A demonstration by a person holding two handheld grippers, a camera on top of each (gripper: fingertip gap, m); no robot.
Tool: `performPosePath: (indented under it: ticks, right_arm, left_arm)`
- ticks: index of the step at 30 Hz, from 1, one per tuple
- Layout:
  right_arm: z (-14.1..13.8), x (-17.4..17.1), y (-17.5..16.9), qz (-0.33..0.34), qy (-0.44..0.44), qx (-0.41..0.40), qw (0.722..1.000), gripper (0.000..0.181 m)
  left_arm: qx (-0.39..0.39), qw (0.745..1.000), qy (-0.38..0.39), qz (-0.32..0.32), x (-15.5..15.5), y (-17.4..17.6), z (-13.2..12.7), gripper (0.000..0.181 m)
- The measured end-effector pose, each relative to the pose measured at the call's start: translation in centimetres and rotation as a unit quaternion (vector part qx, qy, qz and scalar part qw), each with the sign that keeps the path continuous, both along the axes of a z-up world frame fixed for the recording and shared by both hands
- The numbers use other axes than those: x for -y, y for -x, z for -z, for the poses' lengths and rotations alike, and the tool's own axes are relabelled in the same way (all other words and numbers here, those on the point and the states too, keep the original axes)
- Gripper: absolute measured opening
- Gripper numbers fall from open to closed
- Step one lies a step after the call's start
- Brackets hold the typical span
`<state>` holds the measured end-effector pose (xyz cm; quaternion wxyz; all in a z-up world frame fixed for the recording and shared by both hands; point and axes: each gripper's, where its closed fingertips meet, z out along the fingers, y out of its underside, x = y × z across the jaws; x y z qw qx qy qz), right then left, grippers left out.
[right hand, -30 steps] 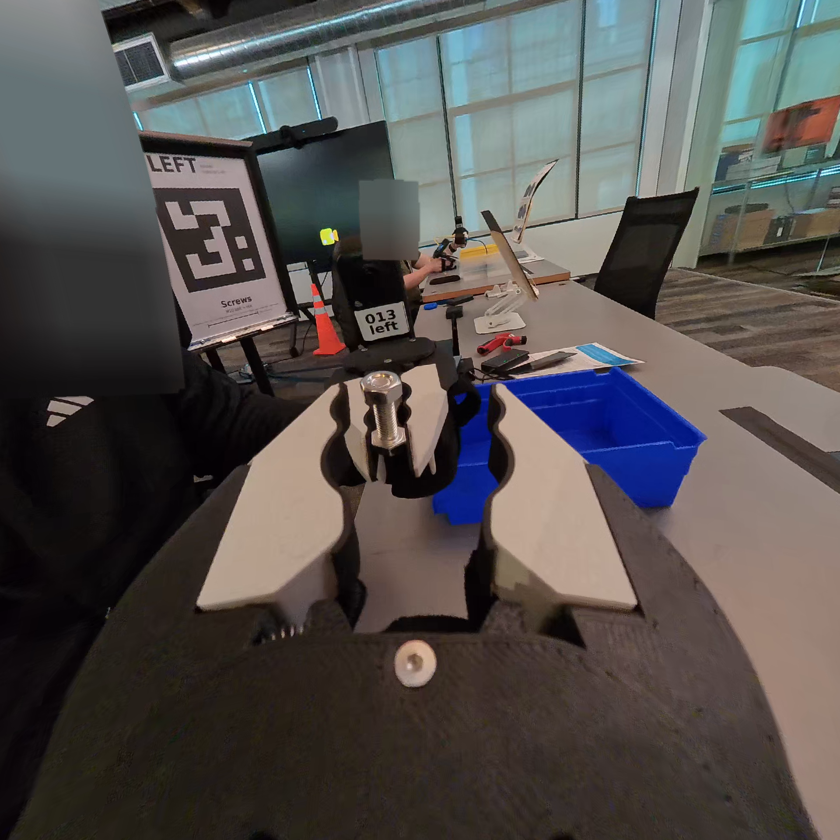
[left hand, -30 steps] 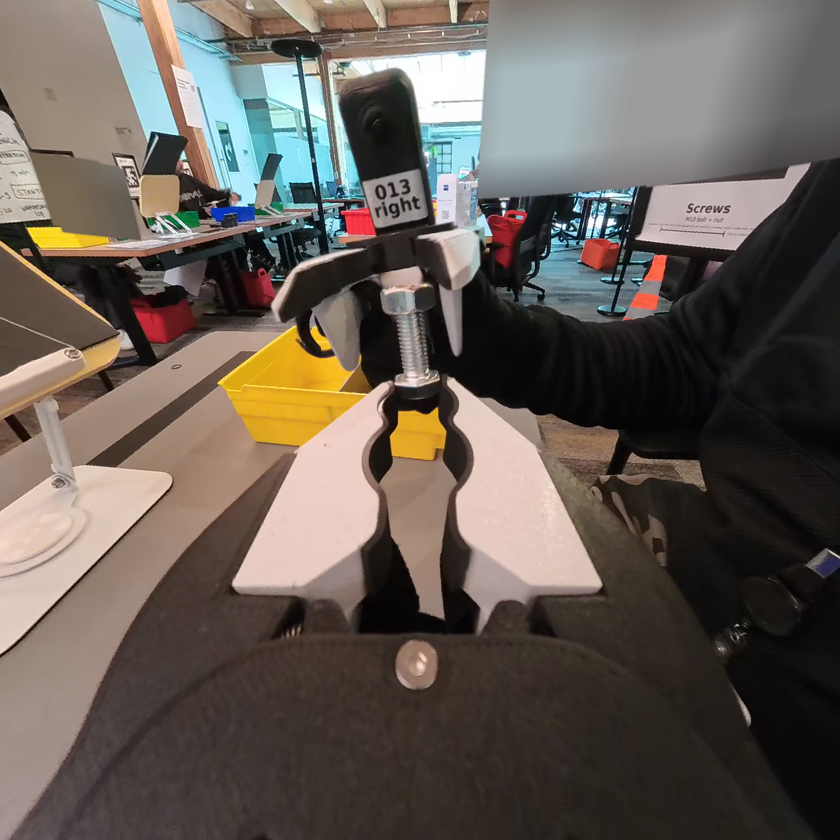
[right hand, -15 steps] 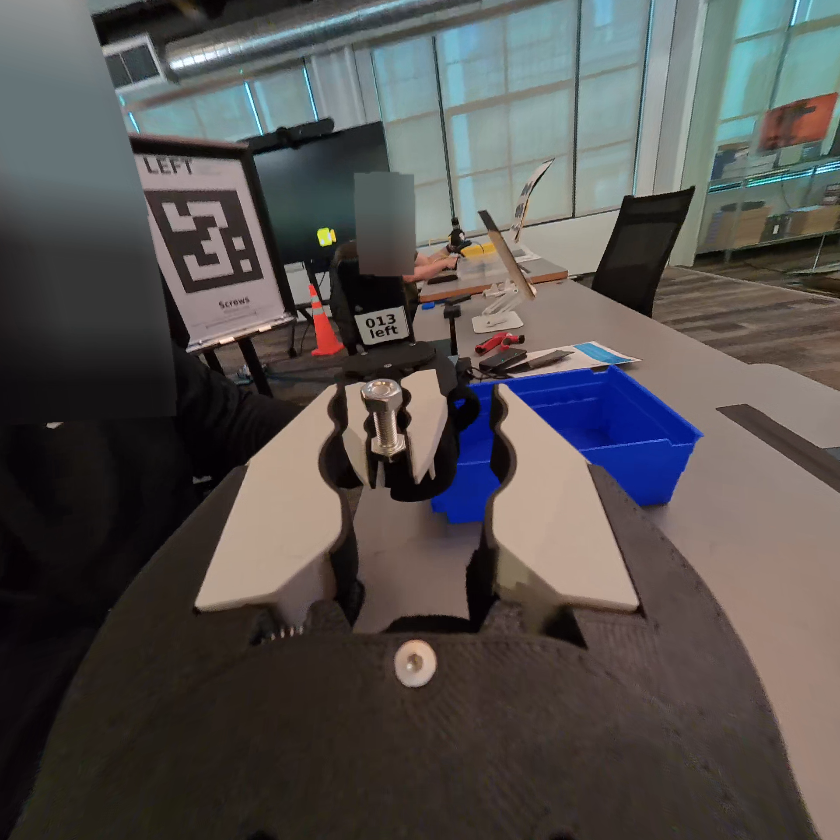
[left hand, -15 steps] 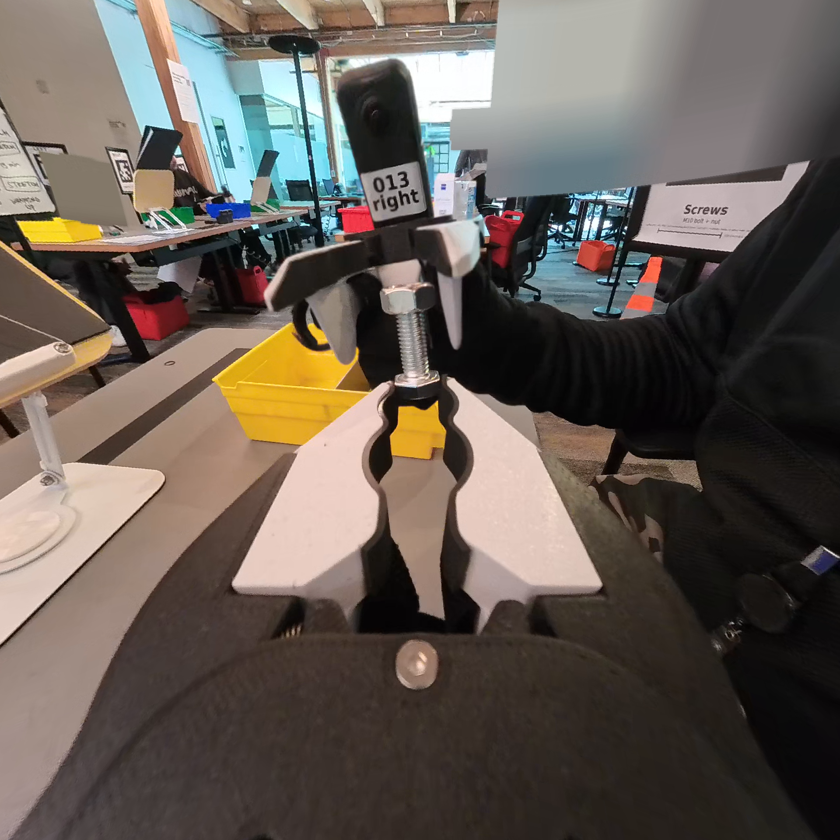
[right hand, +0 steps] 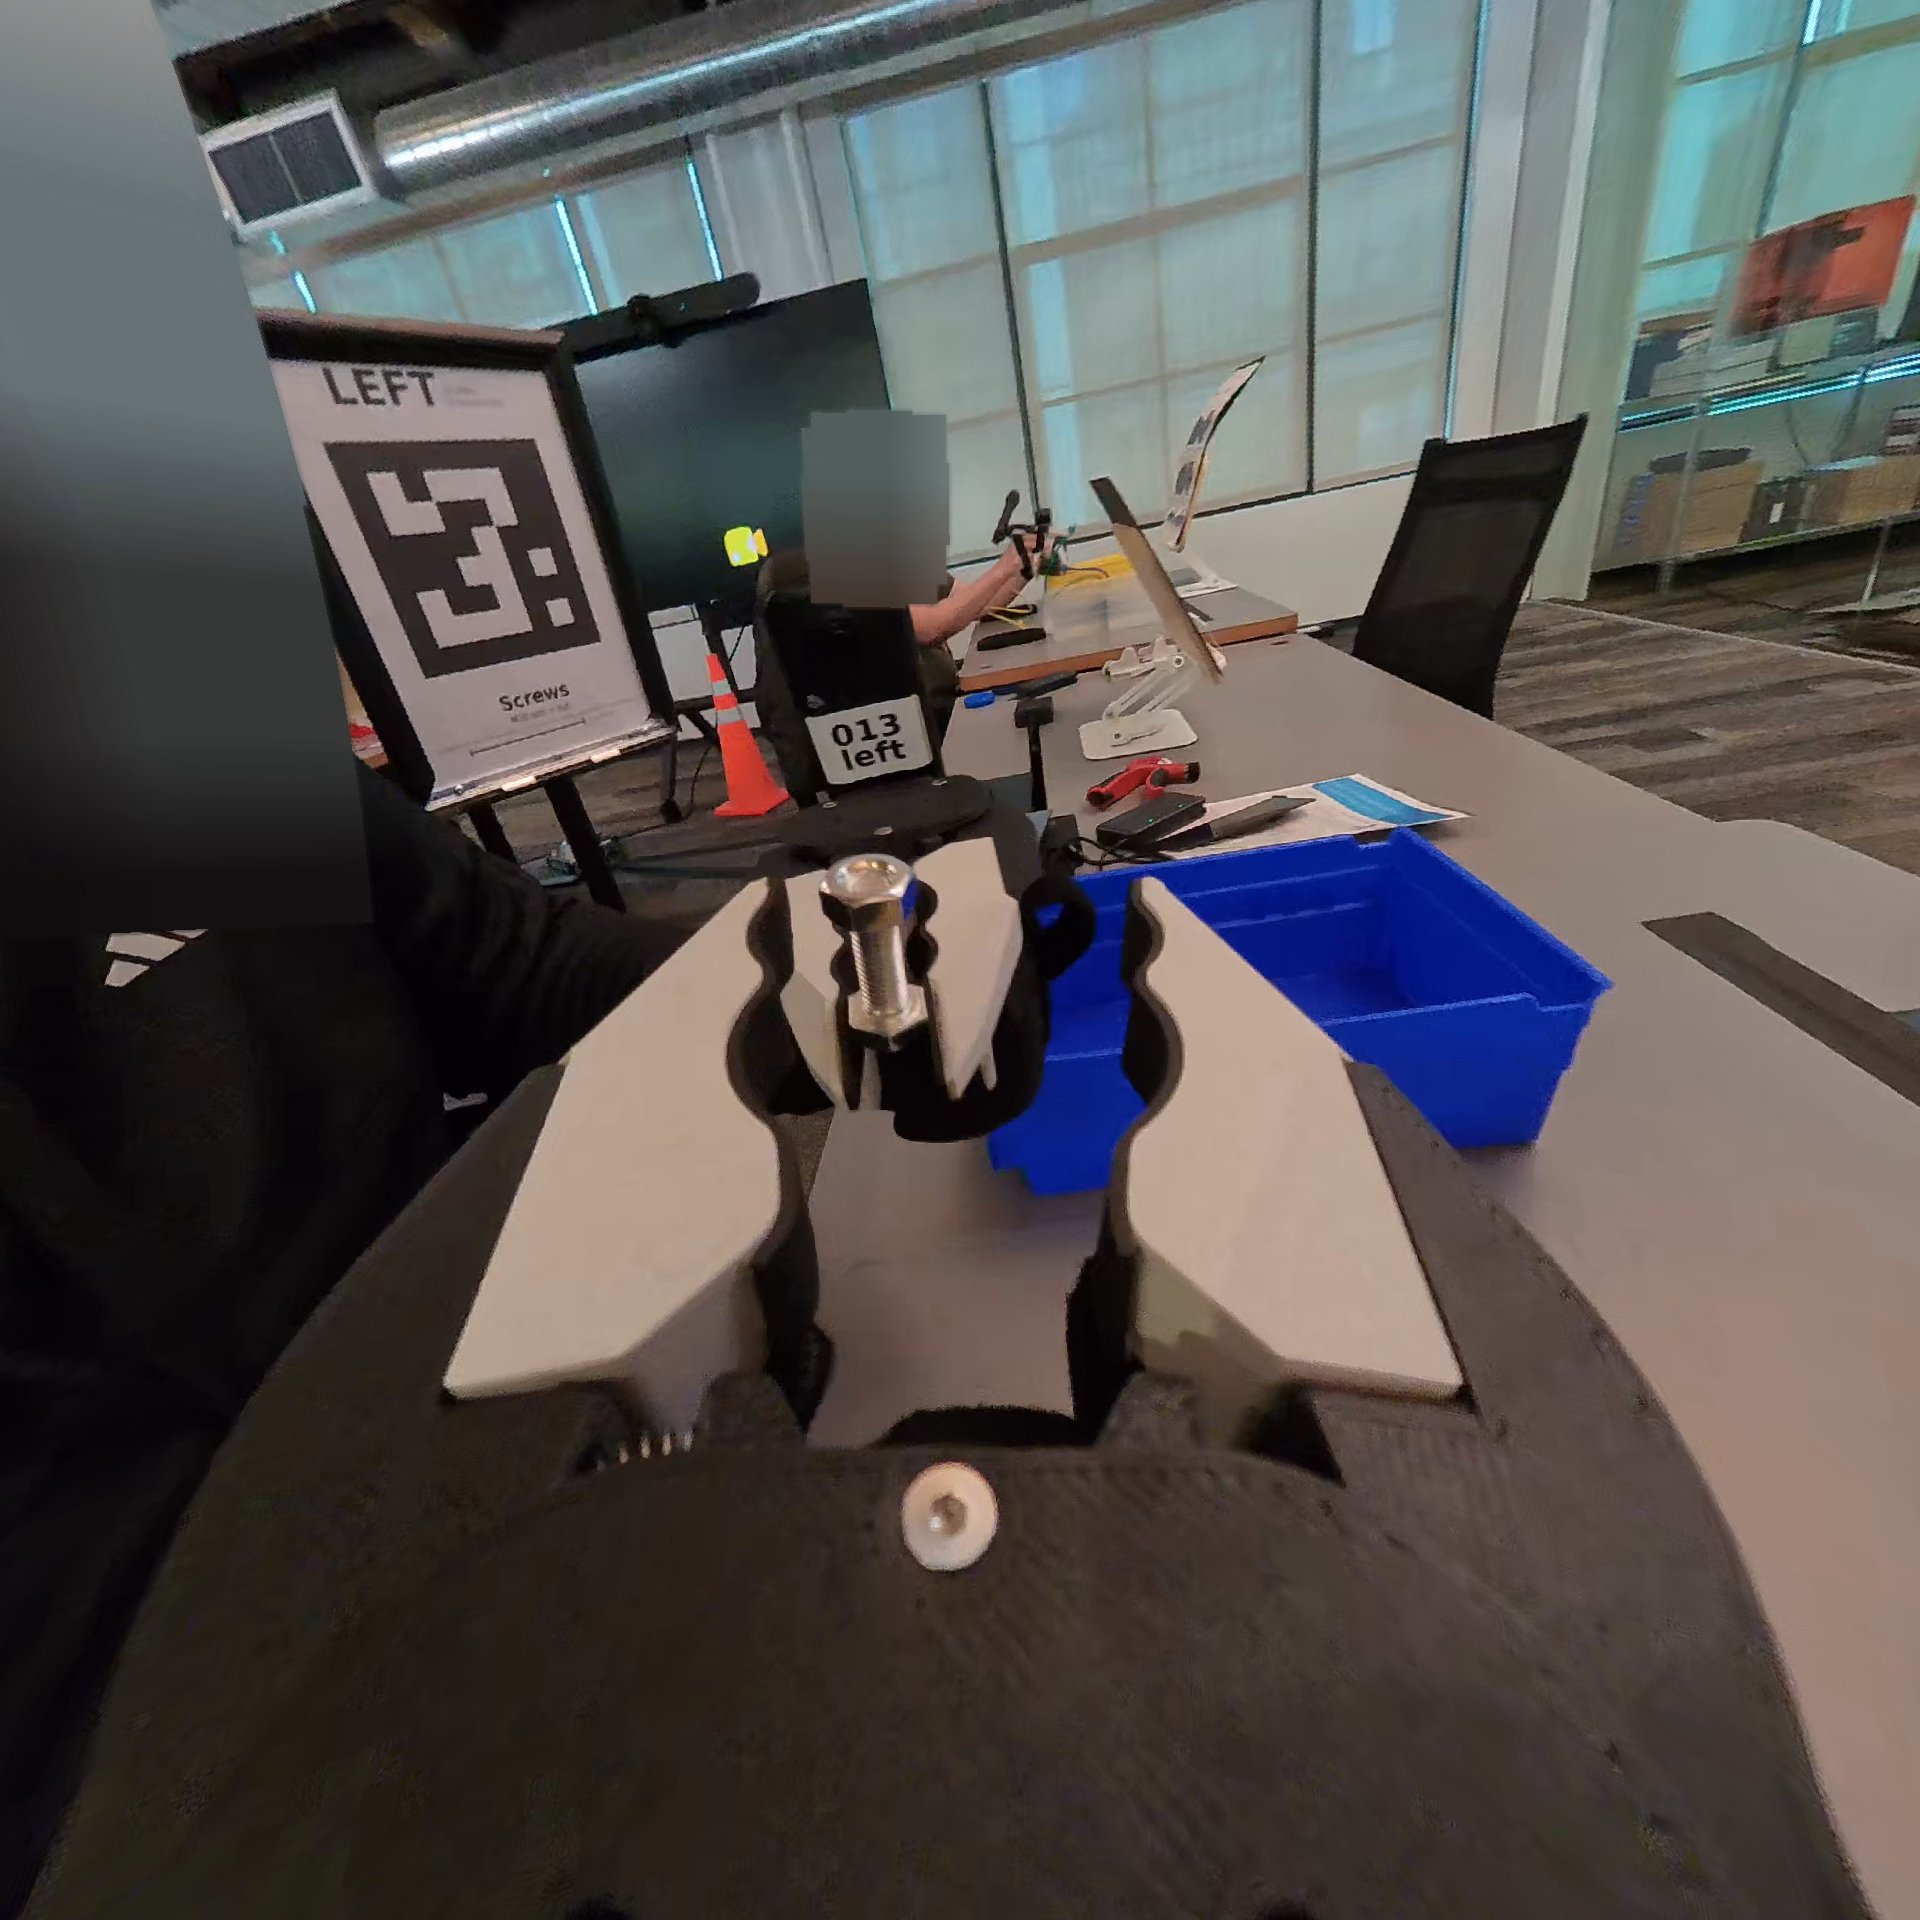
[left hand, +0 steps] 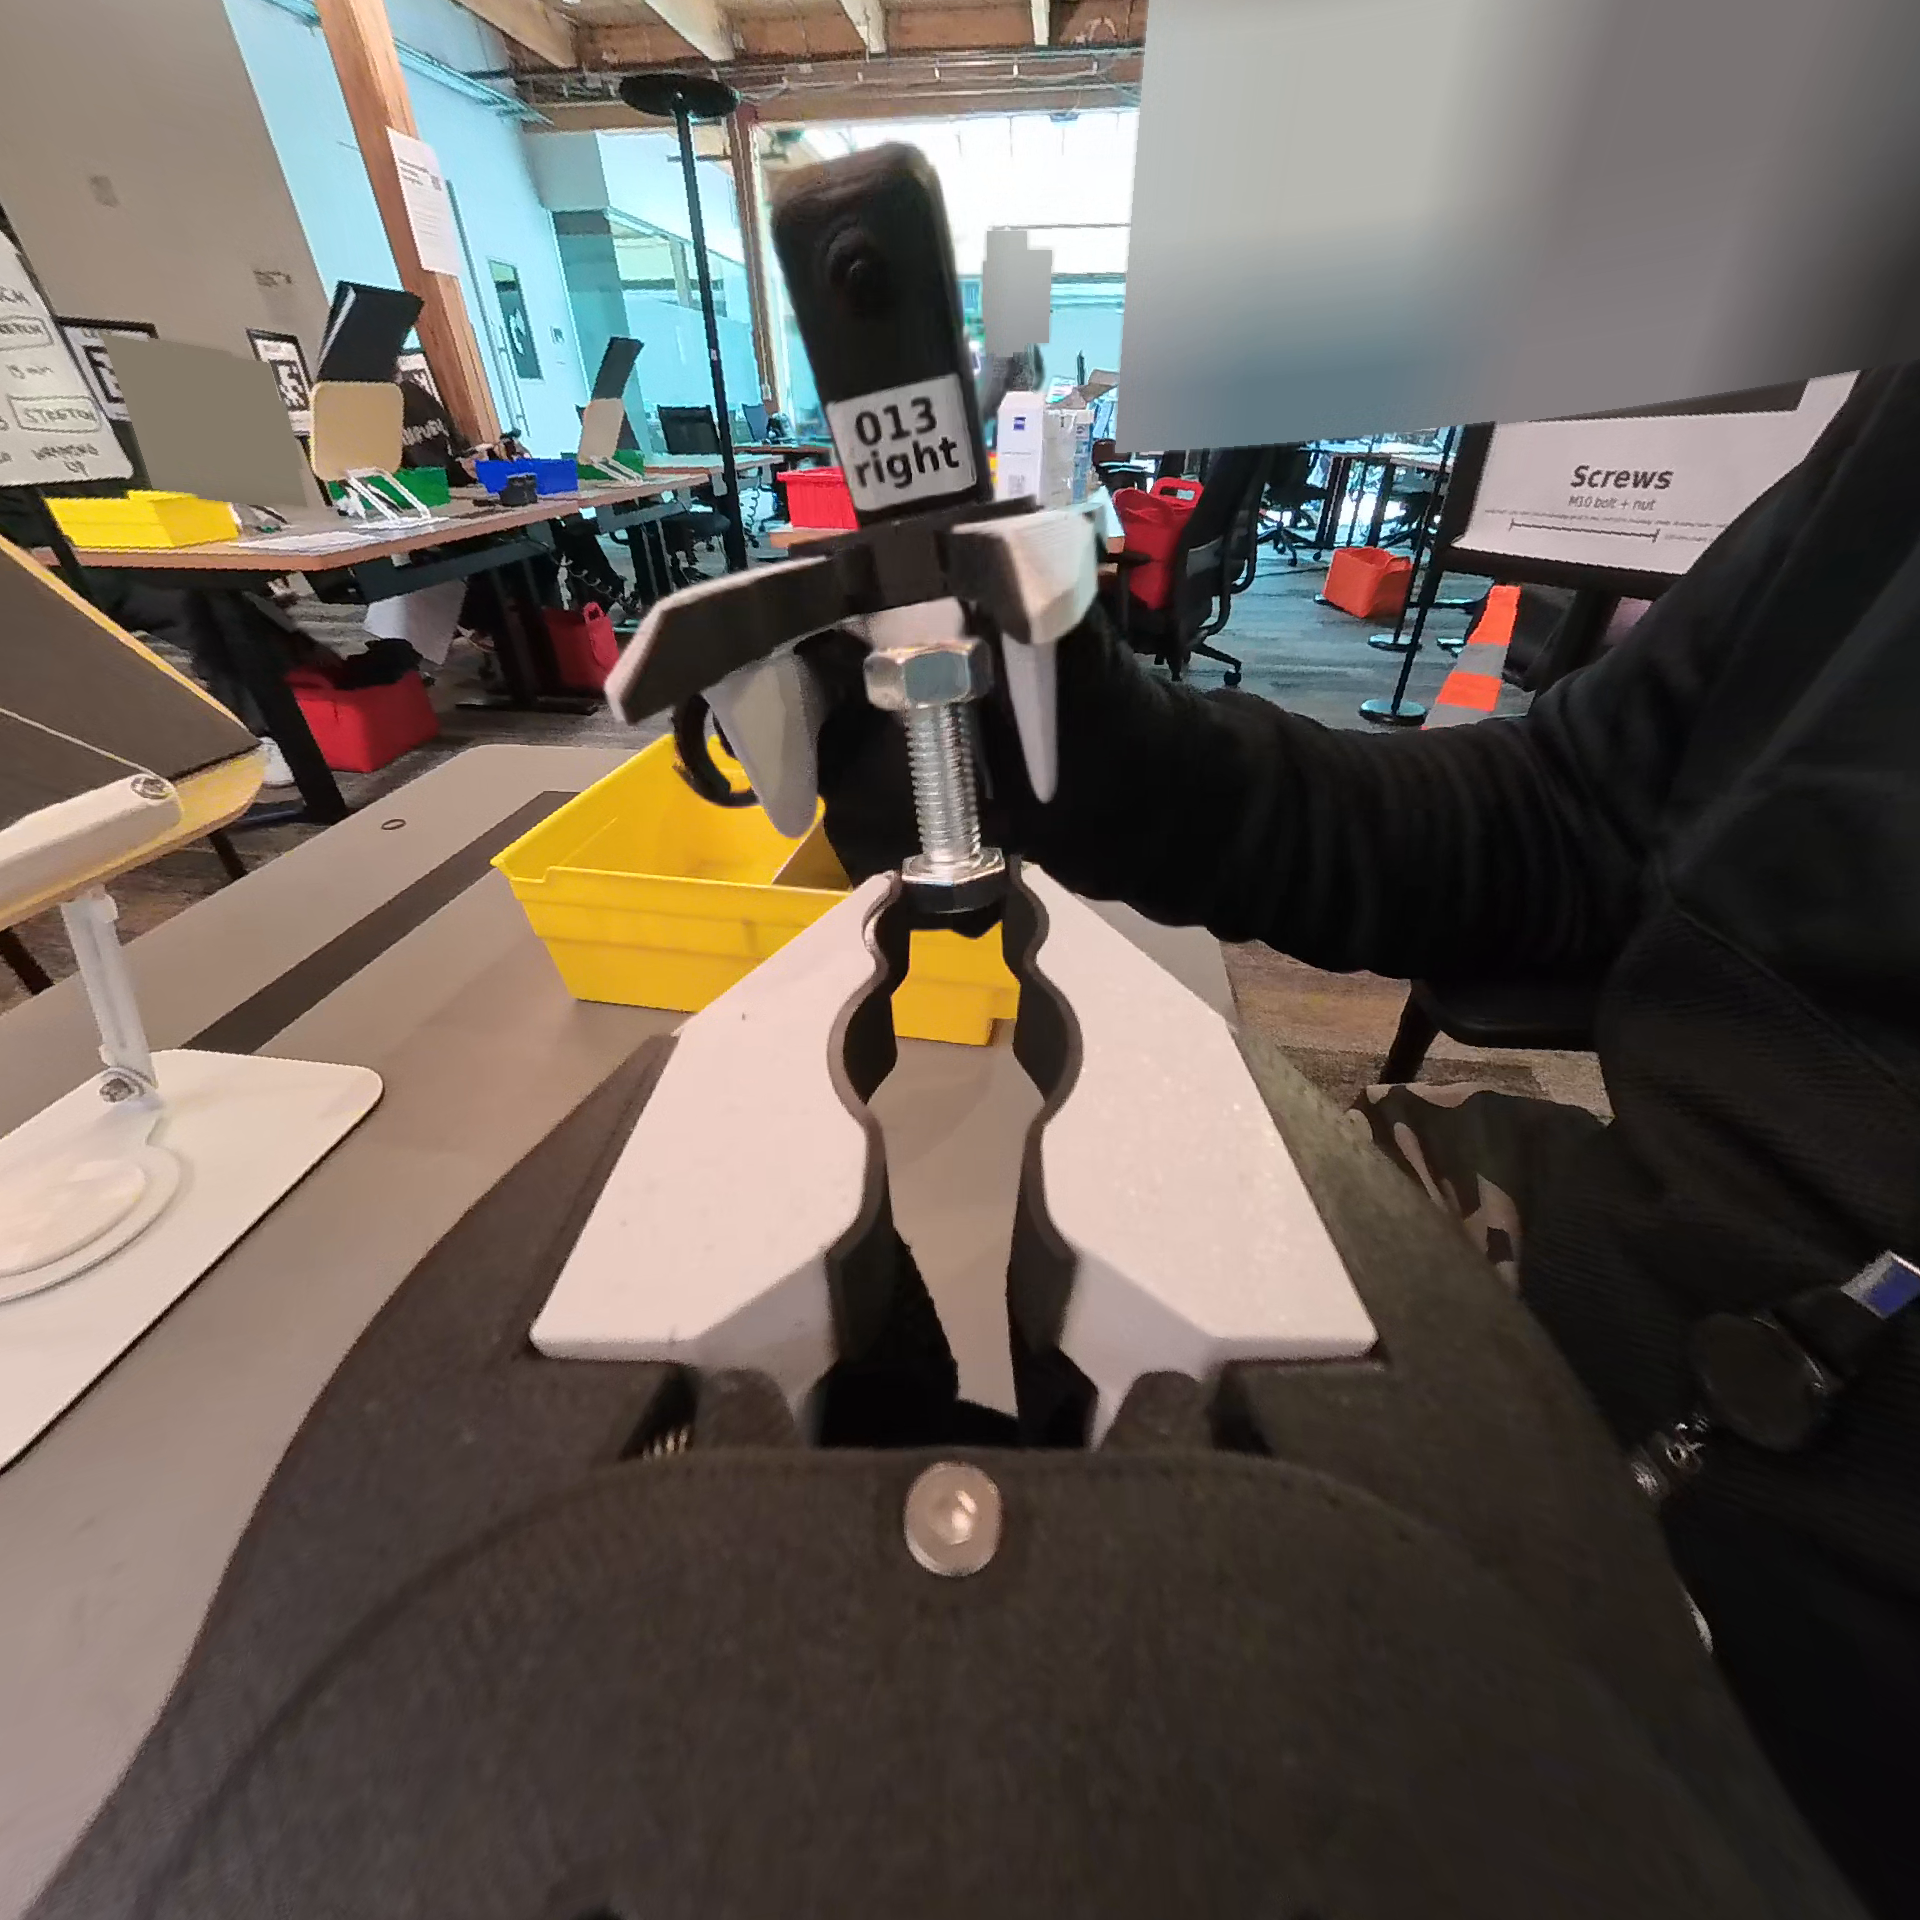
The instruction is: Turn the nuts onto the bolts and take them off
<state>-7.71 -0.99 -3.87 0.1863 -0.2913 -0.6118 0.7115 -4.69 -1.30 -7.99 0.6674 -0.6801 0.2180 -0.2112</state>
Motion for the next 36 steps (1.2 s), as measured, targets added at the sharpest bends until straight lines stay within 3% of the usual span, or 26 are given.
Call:
performPosePath:
  ticks: [6, 8, 21, 24, 36]
  right_arm:
    - [0.7, 0.0, 0.5, 0.003, 0.006, 0.015, 1.000, 0.063]
    - [0.8, -1.1, 0.5, 0.018, 0.006, 0.016, 1.000, 0.048]
    - [0.8, 0.0, 0.5, 0.002, 0.003, 0.016, 1.000, 0.064]
    - [0.9, -1.2, 0.5, 0.015, 0.007, 0.016, 1.000, 0.051]
    - [0.7, 0.2, 0.3, -0.005, 0.004, 0.014, 1.000, 0.057]
  left_arm:
    - [-0.002, 1.000, 0.000, -0.001, 0.0, -0.1, -0.1, 0.015]
    - [0.003, 1.000, -0.006, 0.000, 0.2, 0.1, -0.3, 0.015]
    - [-0.006, 1.000, 0.004, 0.001, 0.0, -0.2, 0.1, 0.015]
    - [0.007, 1.000, -0.004, 0.005, 0.2, 0.0, -0.4, 0.015]
    - [-0.003, 1.000, 0.003, 0.000, 0.0, 0.0, 0.1, 0.015]
